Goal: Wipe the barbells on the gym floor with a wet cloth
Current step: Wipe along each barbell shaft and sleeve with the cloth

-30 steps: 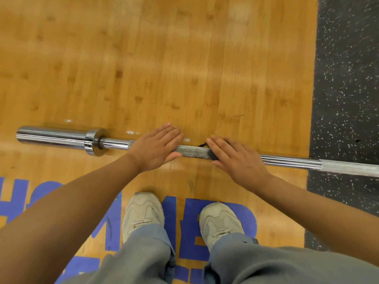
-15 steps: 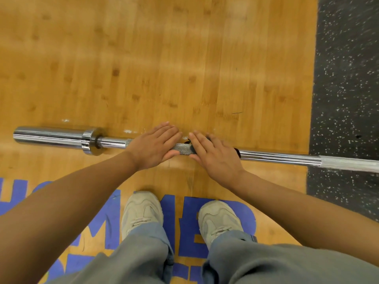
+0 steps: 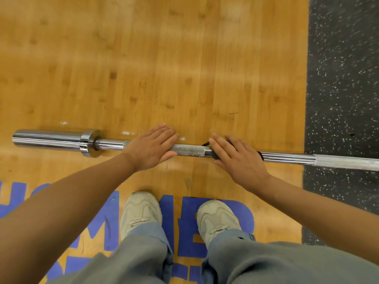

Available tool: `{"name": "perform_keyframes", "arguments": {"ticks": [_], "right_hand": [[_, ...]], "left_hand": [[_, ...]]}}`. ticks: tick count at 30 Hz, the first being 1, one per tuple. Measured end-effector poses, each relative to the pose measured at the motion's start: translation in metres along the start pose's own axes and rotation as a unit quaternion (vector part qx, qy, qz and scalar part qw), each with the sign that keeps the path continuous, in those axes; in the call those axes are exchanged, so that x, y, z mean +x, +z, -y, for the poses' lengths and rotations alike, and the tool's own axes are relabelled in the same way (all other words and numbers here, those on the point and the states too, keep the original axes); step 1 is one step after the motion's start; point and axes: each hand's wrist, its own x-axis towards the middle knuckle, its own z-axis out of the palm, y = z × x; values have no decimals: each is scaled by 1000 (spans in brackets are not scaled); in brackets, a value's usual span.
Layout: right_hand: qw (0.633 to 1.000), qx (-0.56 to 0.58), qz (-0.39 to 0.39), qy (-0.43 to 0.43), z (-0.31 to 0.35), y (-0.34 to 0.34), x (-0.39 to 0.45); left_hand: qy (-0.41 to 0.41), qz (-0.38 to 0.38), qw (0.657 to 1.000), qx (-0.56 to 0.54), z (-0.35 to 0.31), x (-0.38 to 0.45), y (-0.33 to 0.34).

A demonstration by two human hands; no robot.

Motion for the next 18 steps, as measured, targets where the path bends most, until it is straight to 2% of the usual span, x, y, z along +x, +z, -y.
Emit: {"name": "perform_keyframes", "arguments": {"ticks": [5,8,13,18], "right_hand": [[999,18,41,18,51,10,51],[1000,10,17,13,56,15,53],[999,30,13,-22,40,9,43],[999,34,26,-15,-21,-7,-17]], "left_hand": [[-10,-10,1000,-12,0,1,0],[-11,-26,999,-18,0,1,2],[-11,-33,999,-28,0,-1,5],[-9,-26,999,-23,1,-2,5]]}}
